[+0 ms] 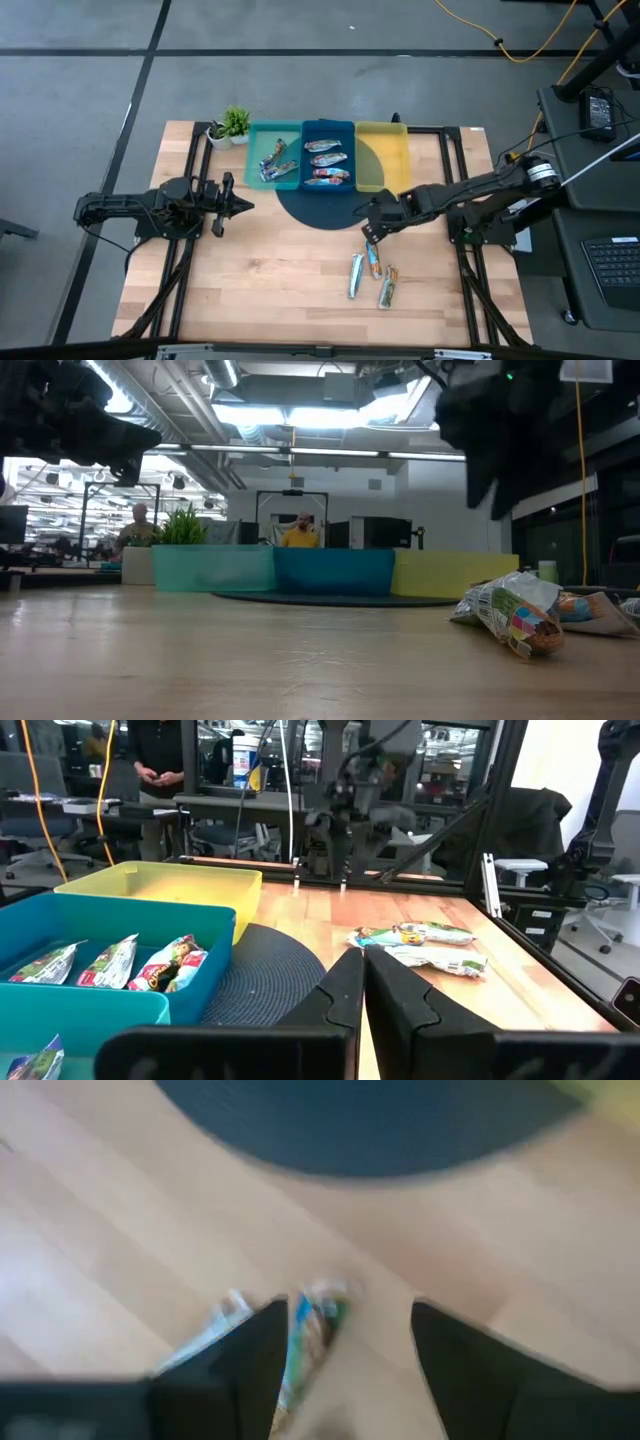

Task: Pick and place Granola Bars by type
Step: Put the middle yellow granola bar into the yellow bin

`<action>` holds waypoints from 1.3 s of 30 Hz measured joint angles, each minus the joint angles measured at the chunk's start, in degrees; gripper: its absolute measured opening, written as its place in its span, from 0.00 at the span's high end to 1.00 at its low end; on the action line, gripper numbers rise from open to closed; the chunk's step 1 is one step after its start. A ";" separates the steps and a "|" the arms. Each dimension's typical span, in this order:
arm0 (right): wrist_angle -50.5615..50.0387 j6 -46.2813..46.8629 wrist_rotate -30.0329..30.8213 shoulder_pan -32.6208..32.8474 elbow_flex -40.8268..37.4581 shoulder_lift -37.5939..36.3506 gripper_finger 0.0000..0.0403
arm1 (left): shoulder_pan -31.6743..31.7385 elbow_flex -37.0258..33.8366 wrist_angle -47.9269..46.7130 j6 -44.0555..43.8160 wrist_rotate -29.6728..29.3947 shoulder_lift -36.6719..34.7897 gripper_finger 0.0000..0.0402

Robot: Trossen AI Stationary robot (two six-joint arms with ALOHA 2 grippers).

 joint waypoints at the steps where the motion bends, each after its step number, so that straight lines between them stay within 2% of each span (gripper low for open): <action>1: -0.06 0.73 0.06 0.33 -0.91 0.00 0.47 | 0.00 0.00 -0.02 0.00 0.00 0.00 0.99; 8: 2.32 2.66 0.07 2.98 -5.43 0.00 0.46 | 0.00 0.00 0.00 0.00 0.00 0.00 0.98; 16: 11.43 2.91 -0.03 4.85 -9.72 0.77 0.35 | 0.00 0.00 0.00 0.00 0.00 0.00 0.99; 21: 15.52 4.40 -2.33 4.81 -11.47 3.14 0.32 | 0.00 0.01 0.00 0.00 -0.01 0.00 0.98; 34: 18.97 4.38 -2.57 4.81 -11.47 11.05 0.32 | 0.00 0.00 -0.01 0.00 -0.02 0.00 0.98; 39: 19.90 4.22 -2.70 4.84 -11.40 12.35 0.40 | 0.00 0.00 0.00 0.00 -0.01 0.00 0.99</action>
